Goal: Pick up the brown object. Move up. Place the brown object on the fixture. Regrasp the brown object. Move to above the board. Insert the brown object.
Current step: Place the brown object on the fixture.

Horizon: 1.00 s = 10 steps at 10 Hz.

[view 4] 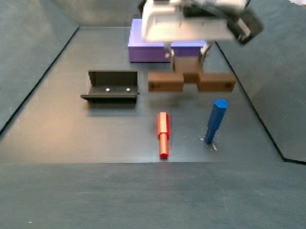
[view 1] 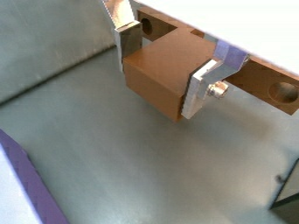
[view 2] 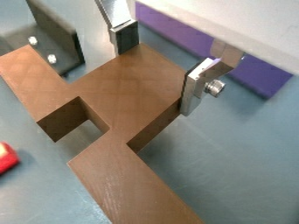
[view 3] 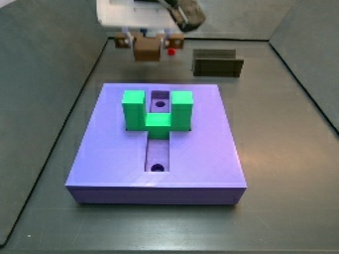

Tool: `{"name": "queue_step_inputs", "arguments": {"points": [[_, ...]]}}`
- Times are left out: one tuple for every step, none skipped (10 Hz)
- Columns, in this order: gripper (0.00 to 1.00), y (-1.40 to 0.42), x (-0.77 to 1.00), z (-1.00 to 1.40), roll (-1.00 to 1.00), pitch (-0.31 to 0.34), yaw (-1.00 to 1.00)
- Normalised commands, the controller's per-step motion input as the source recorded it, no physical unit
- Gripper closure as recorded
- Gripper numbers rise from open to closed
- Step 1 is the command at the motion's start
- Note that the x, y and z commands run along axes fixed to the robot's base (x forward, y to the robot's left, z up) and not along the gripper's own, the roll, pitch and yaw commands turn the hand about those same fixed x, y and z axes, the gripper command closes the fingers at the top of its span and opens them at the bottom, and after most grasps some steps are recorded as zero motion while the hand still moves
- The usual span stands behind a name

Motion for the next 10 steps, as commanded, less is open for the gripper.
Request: {"name": "queue_step_inputs", "arguments": {"points": [[1.0, -0.06, 0.0, 0.0, 0.0, 0.0, 0.0], [1.0, -0.12, 0.0, 0.0, 0.0, 0.0, 0.0], [1.0, -0.09, 0.0, -0.13, -0.3, -0.069, 0.0], [1.0, -0.15, -0.06, -0.23, -0.3, -0.166, 0.0], [1.0, -0.07, 0.31, 0.0, -0.44, -0.091, -0.07], [1.0, 0.01, 0.76, 0.2, -0.95, 0.0, -0.17], [1.0, 0.0, 0.81, 0.32, -1.0, -0.037, -0.26], [1.0, 0.0, 0.81, 0.33, -1.0, -0.086, -0.25], [1.0, 0.03, 0.79, 0.29, -0.99, -0.191, -0.21], [1.0, 0.05, 0.78, 0.28, -0.98, -0.206, -0.2]]}}
